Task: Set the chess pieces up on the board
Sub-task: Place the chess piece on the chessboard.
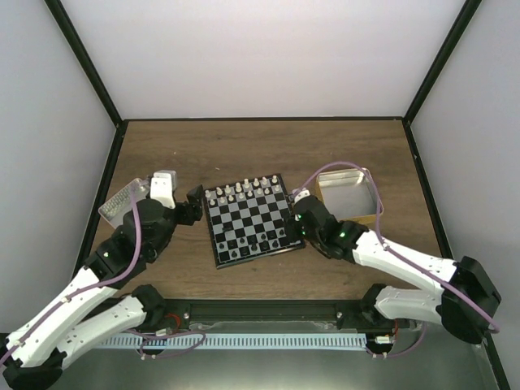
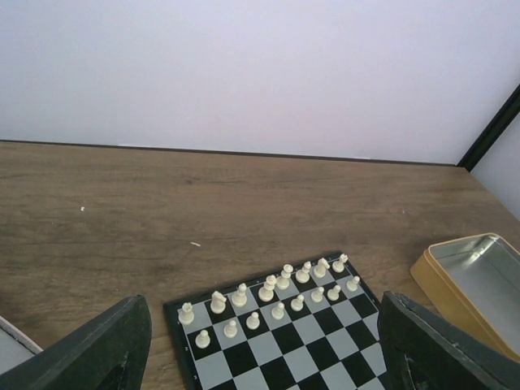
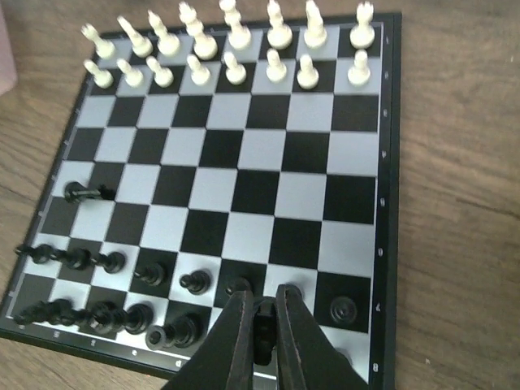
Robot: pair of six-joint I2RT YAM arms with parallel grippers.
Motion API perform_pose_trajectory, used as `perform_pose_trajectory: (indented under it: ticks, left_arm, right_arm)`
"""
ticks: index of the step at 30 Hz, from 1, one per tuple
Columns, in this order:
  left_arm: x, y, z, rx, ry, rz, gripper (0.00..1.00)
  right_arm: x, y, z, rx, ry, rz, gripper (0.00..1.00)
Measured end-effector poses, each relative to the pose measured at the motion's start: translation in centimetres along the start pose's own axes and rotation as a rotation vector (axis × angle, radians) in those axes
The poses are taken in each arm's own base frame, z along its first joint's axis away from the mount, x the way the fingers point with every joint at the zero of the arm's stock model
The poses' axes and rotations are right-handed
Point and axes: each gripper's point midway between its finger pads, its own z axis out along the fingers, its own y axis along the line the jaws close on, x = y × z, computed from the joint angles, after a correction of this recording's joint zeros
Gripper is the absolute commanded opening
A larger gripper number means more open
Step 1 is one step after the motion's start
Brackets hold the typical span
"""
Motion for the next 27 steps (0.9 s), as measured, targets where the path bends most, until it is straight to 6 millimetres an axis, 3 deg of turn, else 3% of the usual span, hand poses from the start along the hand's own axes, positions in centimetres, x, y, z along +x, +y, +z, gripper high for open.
perform_pose_trajectory:
  ticks: [8,13,27]
  left_arm:
    - [0.4,0.5,-0.2,-0.011,-0.004,-0.003,0.79]
    - [0.7,0.5,-0.1,-0.011,0.004,0.001,0.80]
    - [1.0,0.3,0.2,-0.008,0.020,0.008,0.81]
  right_arm:
    - [3.8,-1.1,1.4,0.046,0.085,-0.001,0.01]
    - [5.4,-0.7,2.5,0.038,0.142,0.018,0.01]
    - [7.1,-0.5,3.4,0.049,0.177,0.041,0.01]
